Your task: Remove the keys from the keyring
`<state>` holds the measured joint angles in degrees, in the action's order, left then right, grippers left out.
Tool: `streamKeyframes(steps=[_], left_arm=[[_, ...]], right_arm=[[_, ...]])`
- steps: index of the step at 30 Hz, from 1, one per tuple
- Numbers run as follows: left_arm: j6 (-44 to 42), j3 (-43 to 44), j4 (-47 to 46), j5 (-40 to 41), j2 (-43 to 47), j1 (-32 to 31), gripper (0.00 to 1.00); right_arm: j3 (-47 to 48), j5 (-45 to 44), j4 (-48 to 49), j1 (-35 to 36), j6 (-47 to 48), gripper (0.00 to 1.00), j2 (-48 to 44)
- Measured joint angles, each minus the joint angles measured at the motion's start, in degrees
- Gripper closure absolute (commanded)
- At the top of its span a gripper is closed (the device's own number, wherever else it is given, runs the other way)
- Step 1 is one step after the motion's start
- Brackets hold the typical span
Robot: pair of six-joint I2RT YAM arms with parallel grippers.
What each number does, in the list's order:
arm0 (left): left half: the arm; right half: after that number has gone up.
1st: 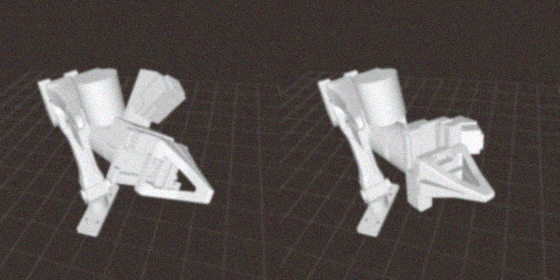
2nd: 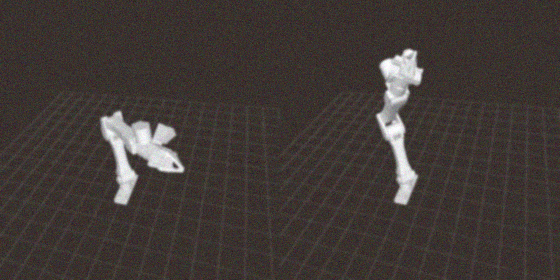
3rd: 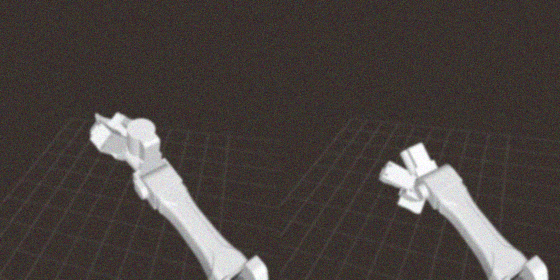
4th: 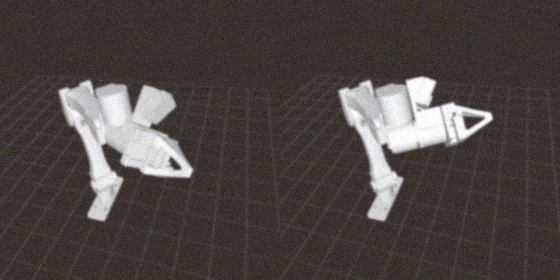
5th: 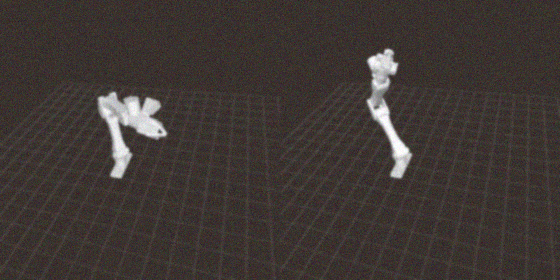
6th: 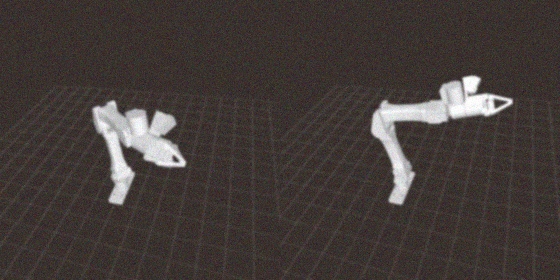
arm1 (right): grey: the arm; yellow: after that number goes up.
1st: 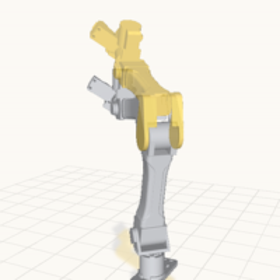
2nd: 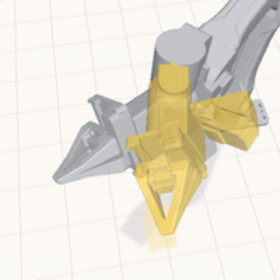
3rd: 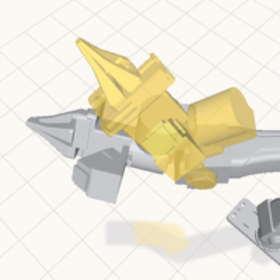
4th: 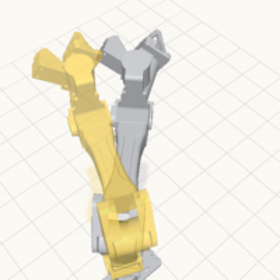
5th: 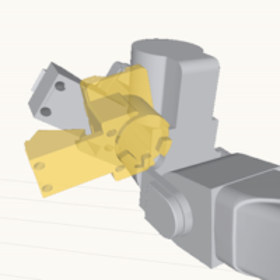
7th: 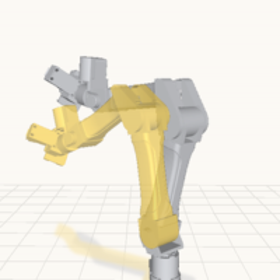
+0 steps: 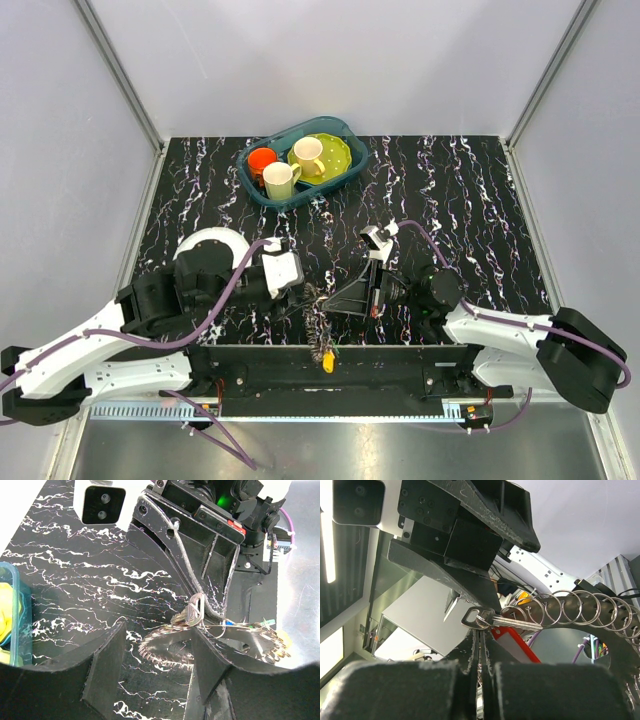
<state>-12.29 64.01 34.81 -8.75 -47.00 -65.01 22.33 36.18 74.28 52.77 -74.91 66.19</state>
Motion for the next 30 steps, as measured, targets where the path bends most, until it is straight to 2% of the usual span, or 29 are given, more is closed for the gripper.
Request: streamKeyframes(steps=[20,30], left_arm=[[0.1,2.0,2.9,0.8,-1.1,0.3,0.4],[0.8,5.2,4.9,5.2,-4.2,0.3,0.39]], right_arm=[[0.9,0.8,1.6,0.0,0.0,1.0,2.9],[0.9,-1.8,1.6,-0.5,0.0,1.0,3.0]])
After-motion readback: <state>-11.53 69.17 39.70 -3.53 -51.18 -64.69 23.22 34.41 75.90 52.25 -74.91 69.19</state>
